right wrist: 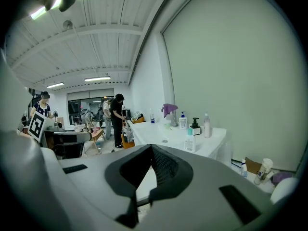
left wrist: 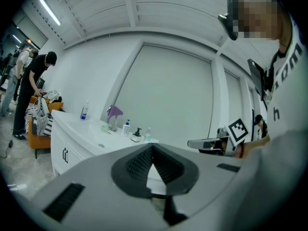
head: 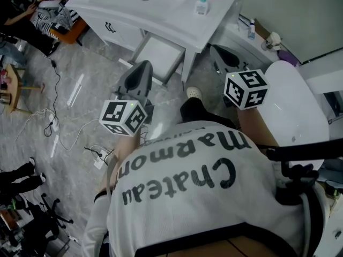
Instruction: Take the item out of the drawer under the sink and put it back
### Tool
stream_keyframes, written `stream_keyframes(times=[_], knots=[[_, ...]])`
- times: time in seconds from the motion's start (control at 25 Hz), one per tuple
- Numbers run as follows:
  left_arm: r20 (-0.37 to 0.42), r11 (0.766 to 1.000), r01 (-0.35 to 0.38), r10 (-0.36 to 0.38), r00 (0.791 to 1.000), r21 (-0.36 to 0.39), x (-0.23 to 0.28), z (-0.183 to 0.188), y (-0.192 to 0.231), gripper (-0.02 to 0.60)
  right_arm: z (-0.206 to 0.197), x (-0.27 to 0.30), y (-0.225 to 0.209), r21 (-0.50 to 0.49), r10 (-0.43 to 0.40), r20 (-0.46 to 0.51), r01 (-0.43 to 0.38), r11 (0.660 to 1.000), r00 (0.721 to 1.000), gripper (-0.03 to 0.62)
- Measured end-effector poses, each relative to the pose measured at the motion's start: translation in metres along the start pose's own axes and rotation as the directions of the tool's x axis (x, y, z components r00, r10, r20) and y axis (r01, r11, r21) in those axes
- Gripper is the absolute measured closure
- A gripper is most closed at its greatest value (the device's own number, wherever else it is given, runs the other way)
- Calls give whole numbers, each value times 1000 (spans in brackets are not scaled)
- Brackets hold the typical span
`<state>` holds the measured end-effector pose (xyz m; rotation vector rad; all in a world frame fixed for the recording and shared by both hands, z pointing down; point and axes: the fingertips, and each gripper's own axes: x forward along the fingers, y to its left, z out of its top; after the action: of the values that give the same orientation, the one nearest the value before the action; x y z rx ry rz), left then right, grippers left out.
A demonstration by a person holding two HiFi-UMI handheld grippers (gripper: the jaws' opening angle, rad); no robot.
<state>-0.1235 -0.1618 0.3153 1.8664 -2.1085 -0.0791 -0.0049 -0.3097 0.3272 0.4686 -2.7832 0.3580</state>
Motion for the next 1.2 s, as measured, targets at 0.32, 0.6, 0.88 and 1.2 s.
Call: stream_keyframes(times=[0.32,0.6,0.88,1.2], knots=[[9,1000,-15,15,1000,6,2,8,7,572,8,9,1,38,21,31,-22,999,999,583],[-5,1000,5,-5,1000,6,15,7,5,572,3,14,-14,45,-16,2,16,999,1000,583],[-16,1000,23,-23,1000,12,20,5,2,572,13,10,-20,304,35,122,-71,950,992,583],[-22,999,39,-39,999,23,39,5,3,572,7,18,-44,294,-3,80,-21,956,997,583]])
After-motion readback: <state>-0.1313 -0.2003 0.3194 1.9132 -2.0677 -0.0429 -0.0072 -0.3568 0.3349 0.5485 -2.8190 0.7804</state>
